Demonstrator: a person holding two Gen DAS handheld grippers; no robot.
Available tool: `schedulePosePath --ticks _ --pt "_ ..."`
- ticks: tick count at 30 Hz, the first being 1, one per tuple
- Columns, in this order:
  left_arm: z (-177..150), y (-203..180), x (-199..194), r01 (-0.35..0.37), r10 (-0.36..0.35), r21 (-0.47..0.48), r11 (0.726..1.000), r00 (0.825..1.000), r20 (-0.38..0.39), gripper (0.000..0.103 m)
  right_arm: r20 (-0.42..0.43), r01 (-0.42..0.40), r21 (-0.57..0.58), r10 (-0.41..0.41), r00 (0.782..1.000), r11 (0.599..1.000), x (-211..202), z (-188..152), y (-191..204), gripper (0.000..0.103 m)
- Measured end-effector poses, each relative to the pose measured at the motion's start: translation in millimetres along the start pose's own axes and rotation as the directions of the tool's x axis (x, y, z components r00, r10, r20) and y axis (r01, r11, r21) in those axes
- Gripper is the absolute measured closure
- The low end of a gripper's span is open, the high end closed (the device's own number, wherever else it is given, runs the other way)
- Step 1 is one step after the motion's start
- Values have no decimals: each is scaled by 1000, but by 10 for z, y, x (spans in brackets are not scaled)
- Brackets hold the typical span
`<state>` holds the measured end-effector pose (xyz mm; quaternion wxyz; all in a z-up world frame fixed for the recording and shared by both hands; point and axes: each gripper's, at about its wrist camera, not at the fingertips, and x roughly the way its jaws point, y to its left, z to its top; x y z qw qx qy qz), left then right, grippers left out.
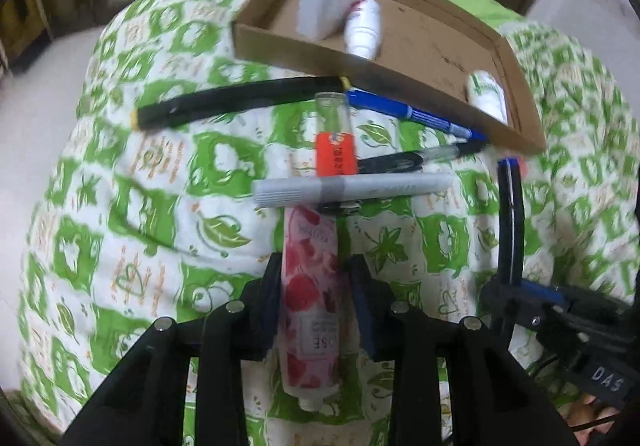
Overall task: Organize rigid objects
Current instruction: 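Raise the pink tube with the left tool while the right raises the black marker, then carry the pink tube and black marker over the tray with both tools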
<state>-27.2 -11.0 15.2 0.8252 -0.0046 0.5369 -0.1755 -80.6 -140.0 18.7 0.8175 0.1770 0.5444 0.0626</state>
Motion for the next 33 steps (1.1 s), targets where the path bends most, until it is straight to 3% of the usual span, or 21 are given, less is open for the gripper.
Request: schedulePosePath --ticks 4,5,11,26,33 --pt "-18 -85 -114 16 -17 27 999 998 52 83 -5 -8 5 8 1000 1000 22 10 0 87" --pt "-27 -102 -160 15 -17 32 999 997 72 92 -6 -10 6 10 1000 1000 27 11 -1 87" --pt "-83 -232 -432 -8 -6 83 996 987 163 91 0 -14 4 14 1000 1000 19 10 7 87" --pt "-117 -274 -678 -49 25 110 993 976 216 91 65 -26 0 26 998 1000 -195 17 -26 87" --pt "50 -213 -784 -2 -16 71 998 968 252 91 145 -59 25 54 988 998 -473 118 -120 87"
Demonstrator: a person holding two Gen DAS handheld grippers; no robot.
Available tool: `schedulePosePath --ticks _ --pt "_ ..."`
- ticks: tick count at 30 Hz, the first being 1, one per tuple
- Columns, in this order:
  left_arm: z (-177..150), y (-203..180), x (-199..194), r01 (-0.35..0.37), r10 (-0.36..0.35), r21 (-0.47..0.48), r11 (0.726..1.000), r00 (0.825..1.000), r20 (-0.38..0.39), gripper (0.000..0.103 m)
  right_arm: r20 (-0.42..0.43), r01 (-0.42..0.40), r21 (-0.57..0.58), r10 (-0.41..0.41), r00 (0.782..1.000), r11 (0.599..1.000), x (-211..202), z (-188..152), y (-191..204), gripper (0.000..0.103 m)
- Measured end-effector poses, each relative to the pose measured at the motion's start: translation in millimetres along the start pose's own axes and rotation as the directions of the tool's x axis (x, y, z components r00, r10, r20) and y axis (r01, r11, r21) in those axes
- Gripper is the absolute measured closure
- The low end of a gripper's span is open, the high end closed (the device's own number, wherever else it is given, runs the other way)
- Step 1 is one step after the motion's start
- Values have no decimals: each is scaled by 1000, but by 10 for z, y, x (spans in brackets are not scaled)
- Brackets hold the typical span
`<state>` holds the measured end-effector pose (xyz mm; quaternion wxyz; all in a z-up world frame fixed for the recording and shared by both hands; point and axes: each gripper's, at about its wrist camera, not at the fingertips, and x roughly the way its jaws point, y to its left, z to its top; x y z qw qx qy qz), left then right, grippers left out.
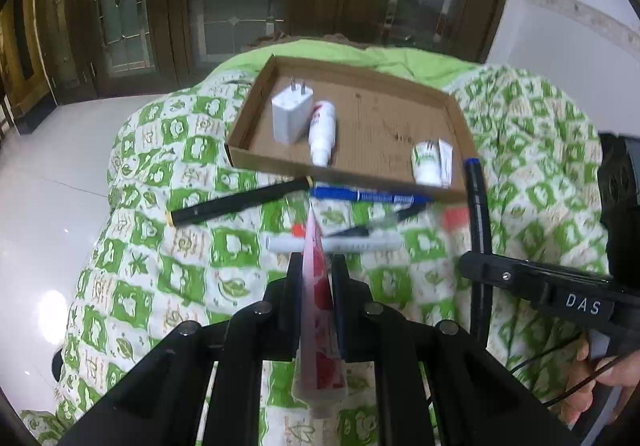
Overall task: Organize rigid objects
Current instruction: 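Carry the pink tube and black marker over the tray with both tools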
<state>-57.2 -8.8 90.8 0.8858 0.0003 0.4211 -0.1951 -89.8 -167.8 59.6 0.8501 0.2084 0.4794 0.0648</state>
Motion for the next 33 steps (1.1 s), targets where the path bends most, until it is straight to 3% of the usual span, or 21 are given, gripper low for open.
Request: schedulePosePath --ticks 12,20,26,33 --pt "426 -7 84 108 -106 -51 993 994 36 91 67 -44 90 38 997 995 -262 263 -262 87" --pt "745 -182 384 136 -136 -22 990 991 18 91 131 -41 127 24 991 991 -443 663 -553 87" --pt "1027 -371 763 152 -152 -4 988 988 -7 91 130 -43 186 19 991 982 -312 995 -825 87" --pt "1214 -492 1239 142 -142 -13 990 989 -45 91 104 109 145 -125 987 983 -50 1366 -937 87"
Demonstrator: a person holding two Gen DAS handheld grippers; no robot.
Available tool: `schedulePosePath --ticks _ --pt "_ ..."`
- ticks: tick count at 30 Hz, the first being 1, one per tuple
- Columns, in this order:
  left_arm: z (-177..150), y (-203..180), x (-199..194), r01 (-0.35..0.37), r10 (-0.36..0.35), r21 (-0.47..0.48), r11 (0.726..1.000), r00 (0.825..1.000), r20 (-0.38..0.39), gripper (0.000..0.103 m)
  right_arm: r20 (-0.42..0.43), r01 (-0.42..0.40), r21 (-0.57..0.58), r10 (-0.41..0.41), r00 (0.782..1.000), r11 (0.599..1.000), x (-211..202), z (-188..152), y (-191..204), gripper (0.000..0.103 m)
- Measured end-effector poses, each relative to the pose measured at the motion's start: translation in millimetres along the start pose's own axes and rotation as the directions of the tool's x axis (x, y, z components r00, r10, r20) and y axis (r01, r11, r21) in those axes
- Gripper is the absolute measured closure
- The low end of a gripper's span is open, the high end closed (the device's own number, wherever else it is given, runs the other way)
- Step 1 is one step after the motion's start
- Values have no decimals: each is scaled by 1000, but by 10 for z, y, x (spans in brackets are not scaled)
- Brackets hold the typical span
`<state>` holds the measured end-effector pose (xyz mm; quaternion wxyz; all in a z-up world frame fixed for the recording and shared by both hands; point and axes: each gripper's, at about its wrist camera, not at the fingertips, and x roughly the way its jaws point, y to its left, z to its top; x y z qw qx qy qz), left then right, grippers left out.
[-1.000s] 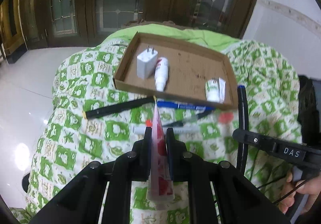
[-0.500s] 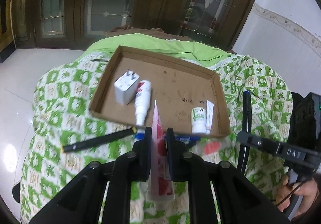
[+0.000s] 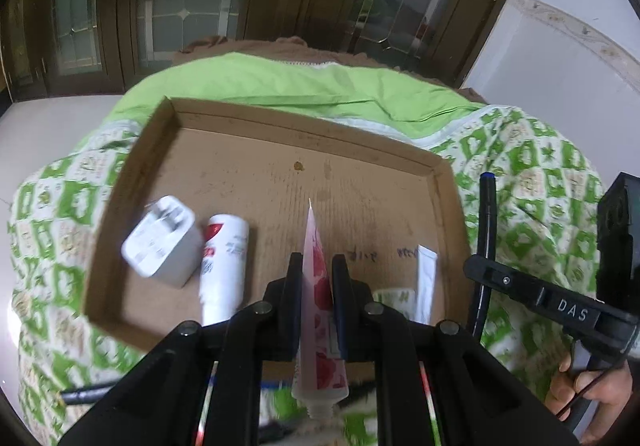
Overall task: Organize rigid objects
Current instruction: 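Carry the pink tube and black marker over the tray with both tools, then lower the pink tube and black marker into the tray and open both tools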
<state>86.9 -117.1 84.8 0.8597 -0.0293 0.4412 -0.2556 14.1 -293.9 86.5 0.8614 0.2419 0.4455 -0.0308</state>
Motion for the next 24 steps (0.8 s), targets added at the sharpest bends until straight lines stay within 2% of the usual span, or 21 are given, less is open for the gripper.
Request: schedulePosePath --ticks 3,9,15,24 --pt "19 8 162 -11 11 0 1000 1000 -16 91 -6 50 -20 -51 999 999 135 68 -30 87" --pt "-76 36 314 -22 22 -5 1000 999 -45 91 -47 90 -85 -94 994 992 283 15 46 87" --pt "-120 12 331 -46 46 19 999 998 -48 90 -14 201 -177 -206 978 964 316 -24 169 87" --pt "-131 -42 339 -64 67 58 996 997 -46 90 -2 226 -194 -230 973 955 316 -21 185 87"
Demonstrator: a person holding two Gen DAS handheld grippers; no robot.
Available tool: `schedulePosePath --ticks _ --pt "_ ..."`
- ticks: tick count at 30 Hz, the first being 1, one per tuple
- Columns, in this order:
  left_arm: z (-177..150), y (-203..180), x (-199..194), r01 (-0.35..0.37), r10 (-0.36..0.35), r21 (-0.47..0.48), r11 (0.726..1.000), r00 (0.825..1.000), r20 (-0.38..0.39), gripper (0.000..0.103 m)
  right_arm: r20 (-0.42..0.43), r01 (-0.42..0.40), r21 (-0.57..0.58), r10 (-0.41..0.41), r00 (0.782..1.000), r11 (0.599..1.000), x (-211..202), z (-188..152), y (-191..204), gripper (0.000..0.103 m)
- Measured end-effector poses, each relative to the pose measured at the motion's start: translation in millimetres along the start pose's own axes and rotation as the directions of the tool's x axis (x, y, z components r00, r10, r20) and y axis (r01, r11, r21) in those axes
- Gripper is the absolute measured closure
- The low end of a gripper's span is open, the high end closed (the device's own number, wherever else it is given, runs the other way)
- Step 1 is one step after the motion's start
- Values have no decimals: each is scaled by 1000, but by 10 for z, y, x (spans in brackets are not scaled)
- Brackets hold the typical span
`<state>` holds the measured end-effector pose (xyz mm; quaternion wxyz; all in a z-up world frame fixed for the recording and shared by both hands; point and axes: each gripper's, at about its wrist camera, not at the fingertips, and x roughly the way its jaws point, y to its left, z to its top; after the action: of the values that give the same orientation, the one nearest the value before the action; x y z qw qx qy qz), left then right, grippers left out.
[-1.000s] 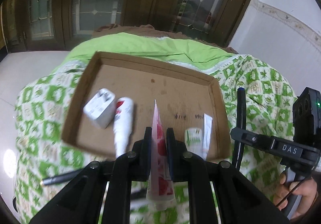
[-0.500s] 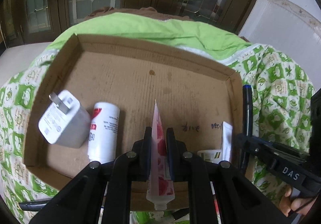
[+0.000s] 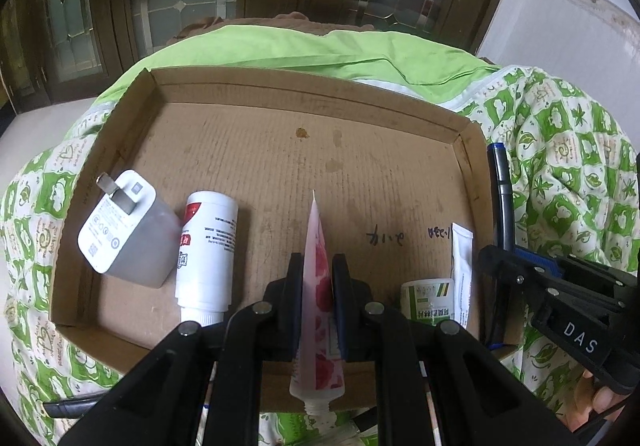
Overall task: Organize rigid objects
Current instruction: 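Lower the pink tube and black marker into the tray and open both tools, then move both tools back from the tray toward the remaining items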
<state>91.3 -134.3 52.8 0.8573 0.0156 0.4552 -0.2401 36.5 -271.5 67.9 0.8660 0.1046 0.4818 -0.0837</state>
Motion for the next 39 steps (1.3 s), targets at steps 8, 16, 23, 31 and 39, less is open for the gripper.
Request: schedulePosePath --ticks 8,16,23,31,39 --pt "0 -19 5 -20 20 19 1000 1000 5 90 14 6 4 -6 1000 1000 10 2 16 87" --pt "-54 -25 -23 -42 42 -1 999 999 -19 52 41 -3 -7 3 999 1000 -22 -8 77 66" --pt "-346 35 -558 -49 49 -8 999 998 37 36 135 19 -4 -18 991 1000 -274 -68 95 43" --pt "-1226 988 -1114 -94 96 -216 972 995 -1 23 164 -72 136 49 985 988 -480 -199 -120 34" --pt "-1219 1087 -1097 -82 86 -257 963 996 5 23 105 -154 101 143 984 983 -527 -505 83 34"
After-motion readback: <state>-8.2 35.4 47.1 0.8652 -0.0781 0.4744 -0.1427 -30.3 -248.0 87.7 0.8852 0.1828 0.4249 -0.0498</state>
